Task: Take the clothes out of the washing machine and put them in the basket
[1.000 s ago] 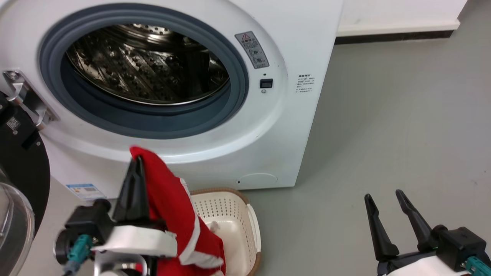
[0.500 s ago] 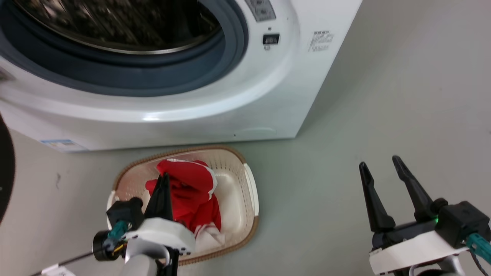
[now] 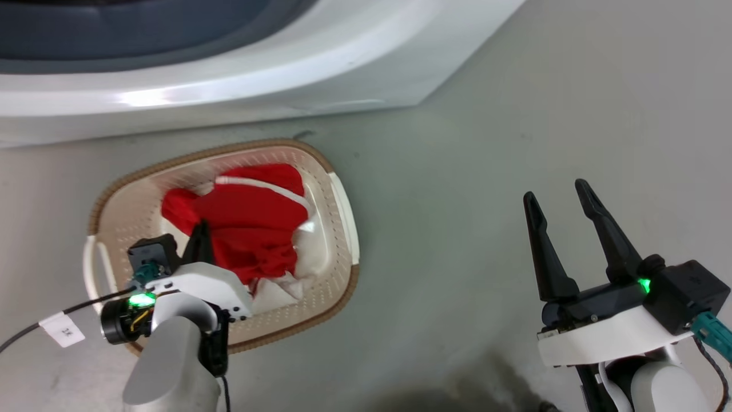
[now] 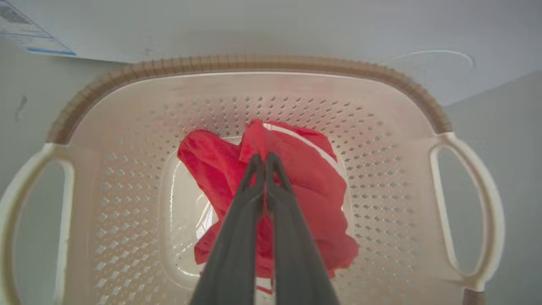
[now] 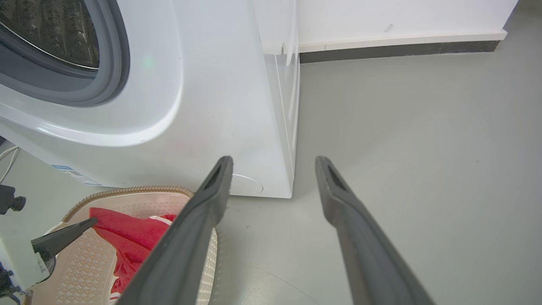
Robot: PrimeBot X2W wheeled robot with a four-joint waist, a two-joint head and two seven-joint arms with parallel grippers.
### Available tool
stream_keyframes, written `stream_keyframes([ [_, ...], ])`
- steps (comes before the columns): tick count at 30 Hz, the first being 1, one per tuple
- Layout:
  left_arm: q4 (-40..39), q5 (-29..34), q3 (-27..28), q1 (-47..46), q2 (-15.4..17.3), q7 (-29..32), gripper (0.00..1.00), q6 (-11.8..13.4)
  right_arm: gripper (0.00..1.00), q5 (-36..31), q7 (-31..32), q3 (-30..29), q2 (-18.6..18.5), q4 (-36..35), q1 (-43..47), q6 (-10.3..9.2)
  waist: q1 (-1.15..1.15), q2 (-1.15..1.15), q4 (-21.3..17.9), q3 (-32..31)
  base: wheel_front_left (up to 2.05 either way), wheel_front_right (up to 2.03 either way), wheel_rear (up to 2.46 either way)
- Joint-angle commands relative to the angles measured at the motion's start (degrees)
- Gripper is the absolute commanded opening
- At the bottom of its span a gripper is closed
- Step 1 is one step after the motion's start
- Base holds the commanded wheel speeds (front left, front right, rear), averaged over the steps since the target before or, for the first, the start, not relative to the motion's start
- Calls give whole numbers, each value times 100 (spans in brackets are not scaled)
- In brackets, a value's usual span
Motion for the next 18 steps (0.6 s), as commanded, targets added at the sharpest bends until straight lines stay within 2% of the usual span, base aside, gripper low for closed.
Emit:
stream_keyframes([
  [1,270,66,121,-173,91,-13,0,22,100,63,-81,34,6,58,-149,-2,-1,0,-319,451,0,0,0],
  [8,1013,63,381,-476,211,-14,0,-28,100,144,-243,130,6,247,-294,-2,-1,0,-491,739,0,0,0],
  [14,1546,38,491,-636,179,-14,0,-98,100,208,-375,203,5,443,-422,-2,-1,0,-536,708,0,0,0],
  [15,1645,29,499,-658,167,-14,4,-118,100,216,-397,199,4,480,-435,-2,-1,0,-545,655,0,0,0],
  [17,1768,6,533,-674,135,-14,72,-133,100,215,-439,161,4,546,-414,-2,-1,0,-543,505,0,0,0],
  [18,1864,-1,543,-637,122,-14,100,-138,100,204,-450,155,5,597,-394,-2,-1,0,-541,384,0,0,0],
])
